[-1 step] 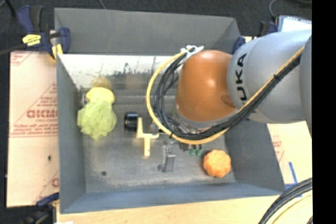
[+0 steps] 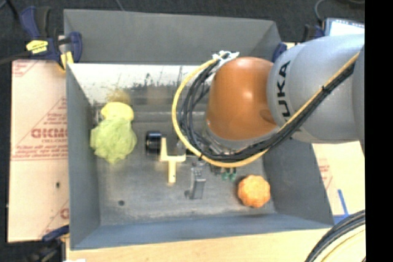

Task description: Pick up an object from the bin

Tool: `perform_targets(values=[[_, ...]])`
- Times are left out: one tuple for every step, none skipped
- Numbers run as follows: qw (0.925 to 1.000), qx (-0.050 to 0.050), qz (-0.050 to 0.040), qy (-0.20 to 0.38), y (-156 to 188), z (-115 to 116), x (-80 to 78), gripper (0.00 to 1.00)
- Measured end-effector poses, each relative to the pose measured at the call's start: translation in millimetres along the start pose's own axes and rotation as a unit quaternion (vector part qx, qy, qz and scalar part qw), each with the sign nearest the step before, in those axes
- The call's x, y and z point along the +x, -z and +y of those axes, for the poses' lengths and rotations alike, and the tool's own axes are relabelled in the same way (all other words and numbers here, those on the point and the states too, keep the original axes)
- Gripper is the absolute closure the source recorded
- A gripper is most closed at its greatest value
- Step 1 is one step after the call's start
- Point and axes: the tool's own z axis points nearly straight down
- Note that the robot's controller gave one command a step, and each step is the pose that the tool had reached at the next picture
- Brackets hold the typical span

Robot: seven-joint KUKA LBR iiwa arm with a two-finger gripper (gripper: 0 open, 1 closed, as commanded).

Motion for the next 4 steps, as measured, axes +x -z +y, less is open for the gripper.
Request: perform_targets(values=[[0.9998, 0.000, -0.0036, 0.017, -57.4, -9.7, -52.2, 0.00], [0.9998, 0.000, -0.0034, 0.022, -101.6, 5.3, -107.0, 0.00], [0.9975, -0.001, -0.0043, -0.070, -104.2, 14.1, -108.2, 0.00], [1.0000, 0.001, -0.0049, 0.001, -89.5, 25.3, -117.4, 0.00]])
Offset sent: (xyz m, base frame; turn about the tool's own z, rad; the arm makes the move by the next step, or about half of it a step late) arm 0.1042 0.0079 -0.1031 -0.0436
